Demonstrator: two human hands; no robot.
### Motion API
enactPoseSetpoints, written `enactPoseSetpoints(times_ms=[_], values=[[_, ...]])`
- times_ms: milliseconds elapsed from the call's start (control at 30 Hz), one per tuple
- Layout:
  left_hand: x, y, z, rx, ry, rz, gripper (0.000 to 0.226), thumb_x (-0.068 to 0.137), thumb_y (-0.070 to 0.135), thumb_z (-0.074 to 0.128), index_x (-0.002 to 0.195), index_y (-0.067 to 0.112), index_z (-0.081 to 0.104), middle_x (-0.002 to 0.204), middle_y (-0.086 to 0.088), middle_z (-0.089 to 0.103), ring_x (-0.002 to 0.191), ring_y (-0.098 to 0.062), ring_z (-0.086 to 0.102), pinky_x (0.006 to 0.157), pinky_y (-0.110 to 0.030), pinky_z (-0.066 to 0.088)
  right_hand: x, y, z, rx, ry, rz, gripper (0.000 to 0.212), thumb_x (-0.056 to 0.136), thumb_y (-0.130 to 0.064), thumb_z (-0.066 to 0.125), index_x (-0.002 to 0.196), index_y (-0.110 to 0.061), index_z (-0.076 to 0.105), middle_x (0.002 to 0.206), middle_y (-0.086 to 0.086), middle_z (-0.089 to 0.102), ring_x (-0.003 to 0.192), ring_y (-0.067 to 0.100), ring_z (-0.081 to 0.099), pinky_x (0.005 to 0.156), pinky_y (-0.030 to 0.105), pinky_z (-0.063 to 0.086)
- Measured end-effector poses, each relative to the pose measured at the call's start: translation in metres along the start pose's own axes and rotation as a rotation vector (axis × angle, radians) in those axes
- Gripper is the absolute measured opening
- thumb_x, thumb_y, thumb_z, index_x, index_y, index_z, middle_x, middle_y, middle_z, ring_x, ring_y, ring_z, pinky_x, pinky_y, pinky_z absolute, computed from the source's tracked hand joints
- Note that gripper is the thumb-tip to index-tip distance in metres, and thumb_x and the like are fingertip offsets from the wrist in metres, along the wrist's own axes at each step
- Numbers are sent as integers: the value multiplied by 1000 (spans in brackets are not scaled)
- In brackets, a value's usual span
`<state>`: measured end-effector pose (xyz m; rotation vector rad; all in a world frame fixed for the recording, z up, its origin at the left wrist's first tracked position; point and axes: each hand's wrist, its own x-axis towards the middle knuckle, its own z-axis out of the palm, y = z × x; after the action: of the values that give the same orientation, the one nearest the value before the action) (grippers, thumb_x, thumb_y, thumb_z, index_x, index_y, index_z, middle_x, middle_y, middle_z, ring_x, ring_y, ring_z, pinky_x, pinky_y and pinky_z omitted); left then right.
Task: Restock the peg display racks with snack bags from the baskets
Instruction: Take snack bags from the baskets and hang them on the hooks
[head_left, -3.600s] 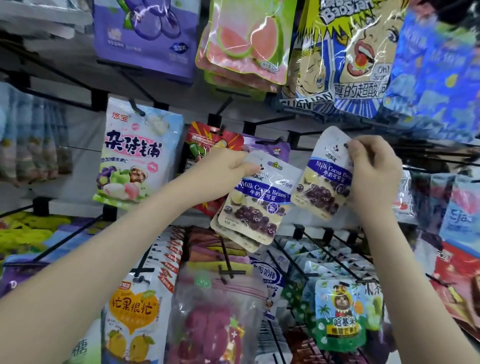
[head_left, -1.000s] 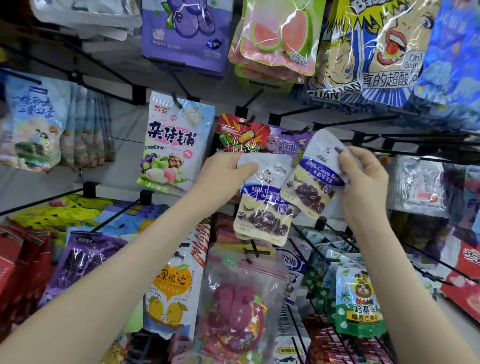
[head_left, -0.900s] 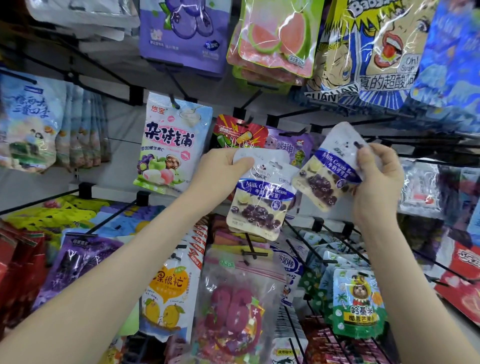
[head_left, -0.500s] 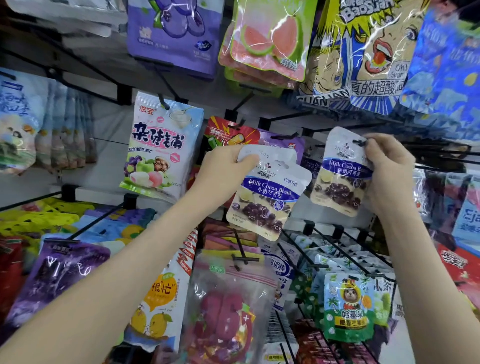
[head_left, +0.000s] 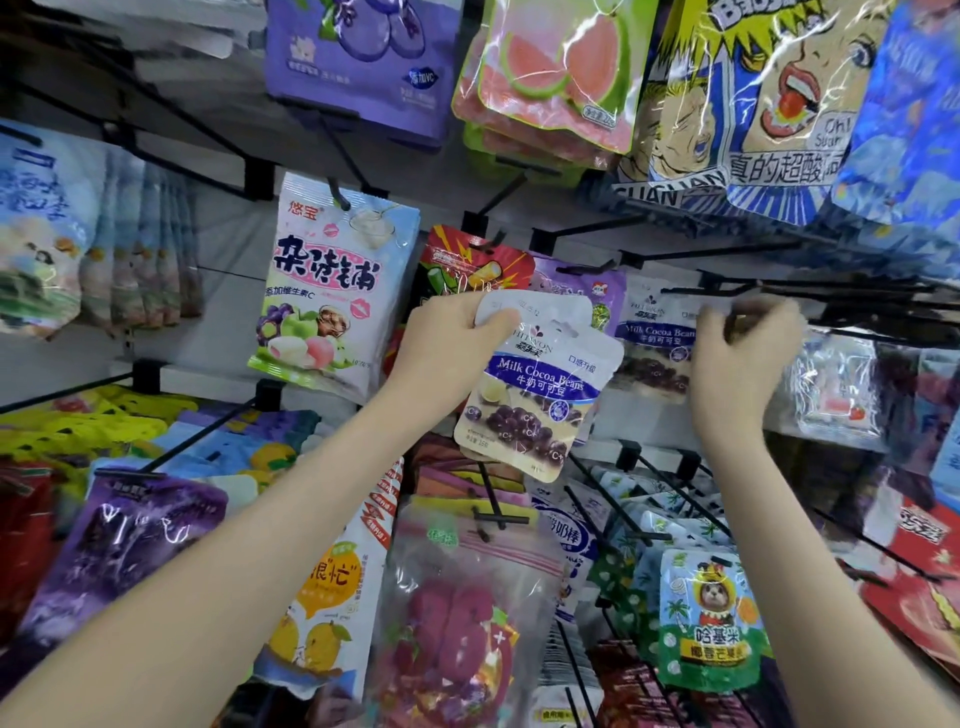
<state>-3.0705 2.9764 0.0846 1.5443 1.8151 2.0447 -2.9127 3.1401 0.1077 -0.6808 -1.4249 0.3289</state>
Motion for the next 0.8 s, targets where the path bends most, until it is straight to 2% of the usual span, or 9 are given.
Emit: enactPoseSetpoints(times_ms=[67, 133, 233, 333, 400, 467, 533, 700, 800], values=[[-2, -2, 1, 10, 5, 3, 41, 67, 60, 47, 84, 24, 55, 80, -14, 61, 72, -24, 58, 82, -58, 51, -29, -15, -9, 166, -154, 34, 15, 92, -25, 57, 97, -13, 50, 89, 0, 53, 75, 7, 48, 68, 21, 40], [-5, -1, 1, 5, 13, 5, 43, 68, 60, 47, 83, 21, 58, 82, -23, 63, 74, -37, 62, 81, -58, 51, -48, -26, -11, 187, -406, 56, 19, 93, -35, 56, 91, -17, 54, 80, -1, 58, 69, 8, 53, 66, 26, 44], [-9, 3, -2, -18, 25, -10, 62, 70, 58, 51, 87, 0, 66, 90, -31, 63, 74, -35, 63, 80, -59, 52, -55, -38, -8, 164, -603, 9, 34, 93, -36, 56, 82, -4, 56, 74, 18, 59, 64, 28, 54, 64, 40, 47], [-14, 2, -13, -45, 33, -35, 31, 84, 42, 59, 92, 15, 73, 89, -10, 74, 85, -26, 70, 82, -55, 54, -56, -47, -5, 217, -670, -11, 24, 93, -31, 57, 80, -11, 57, 83, 25, 62, 74, 43, 59, 68, 50, 50], [-19, 3, -25, -57, 56, -47, 17, 88, 34, 59, 90, 26, 74, 89, -3, 75, 89, -26, 71, 84, -53, 54, -58, -52, 0, 225, -709, -51, 16, 93, -25, 59, 79, -21, 61, 78, 8, 64, 71, 27, 62, 70, 39, 48], [-25, 3, -38, -36, 101, -46, 18, 81, 40, 59, 87, 30, 72, 89, -9, 74, 91, -32, 69, 84, -53, 54, -64, -61, 7, 189, -714, -134, 17, 91, -22, 62, 75, -28, 60, 83, -9, 56, 77, 7, 55, 74, 21, 42], [-31, 1, -52, -36, 123, -36, 21, 77, 46, 58, 88, 34, 71, 91, -17, 73, 91, -37, 67, 83, -55, 53, -70, -71, 17, 167, -743, -178, 18, 89, -21, 64, 75, -30, 59, 90, -12, 53, 82, 2, 52, 75, 14, 39], [-42, -16, -91, 15, 191, -7, 51, 79, 52, 56, 93, 3, 67, 86, -21, 69, 77, -33, 63, 84, -58, 50, -95, -93, 44, 271, -789, -135, 19, 83, -13, 72, 84, -25, 57, 81, -3, 59, 75, 22, 56, 71, 41, 50], [-43, -31, -111, -8, 192, -4, 51, 78, 53, 54, 79, 2, 60, 84, -3, 55, 79, -14, 50, 87, -58, 46, -105, -104, 60, 304, -818, -107, 20, 81, -16, 74, 82, -27, 57, 75, -7, 57, 71, 14, 53, 69, 37, 48]])
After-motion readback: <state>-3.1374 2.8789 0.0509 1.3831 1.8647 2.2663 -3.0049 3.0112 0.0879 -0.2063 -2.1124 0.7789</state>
